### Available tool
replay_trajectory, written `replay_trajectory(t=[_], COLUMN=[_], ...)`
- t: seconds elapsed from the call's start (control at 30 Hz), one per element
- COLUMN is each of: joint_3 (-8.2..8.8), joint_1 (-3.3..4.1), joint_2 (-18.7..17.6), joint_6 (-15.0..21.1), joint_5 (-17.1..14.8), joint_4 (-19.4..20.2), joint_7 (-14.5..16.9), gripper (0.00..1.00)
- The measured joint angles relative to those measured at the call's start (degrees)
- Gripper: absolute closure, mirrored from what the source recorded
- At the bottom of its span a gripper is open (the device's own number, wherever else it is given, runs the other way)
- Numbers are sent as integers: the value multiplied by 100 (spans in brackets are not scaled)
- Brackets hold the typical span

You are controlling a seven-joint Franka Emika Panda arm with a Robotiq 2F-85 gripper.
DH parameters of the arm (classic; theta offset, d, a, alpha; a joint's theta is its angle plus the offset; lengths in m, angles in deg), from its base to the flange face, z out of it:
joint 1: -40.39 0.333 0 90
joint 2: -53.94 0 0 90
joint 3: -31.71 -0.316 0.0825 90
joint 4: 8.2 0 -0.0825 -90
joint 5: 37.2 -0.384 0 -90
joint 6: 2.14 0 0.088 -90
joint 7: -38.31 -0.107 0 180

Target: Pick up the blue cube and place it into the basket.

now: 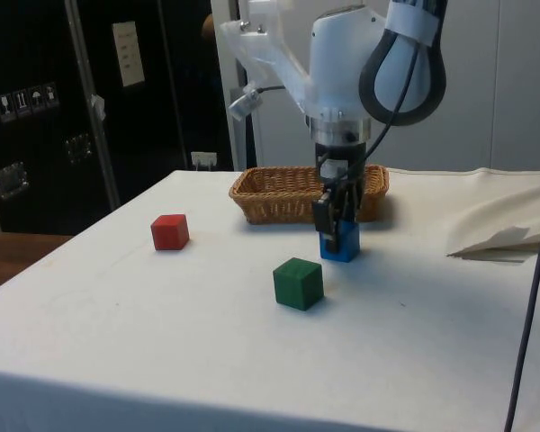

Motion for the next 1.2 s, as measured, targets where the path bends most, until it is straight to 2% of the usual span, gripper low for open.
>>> replay_trajectory(t=[0.27, 0.77, 1.2], joint_3=[0, 17, 97], joint_1=[0, -6, -17], joint_2=[229, 728, 1031], joint_6=[-97, -659, -1289], joint_5=[0, 0, -86], joint_4=[-11, -172, -533], joint_7=[6, 63, 218], gripper=[100, 100, 100])
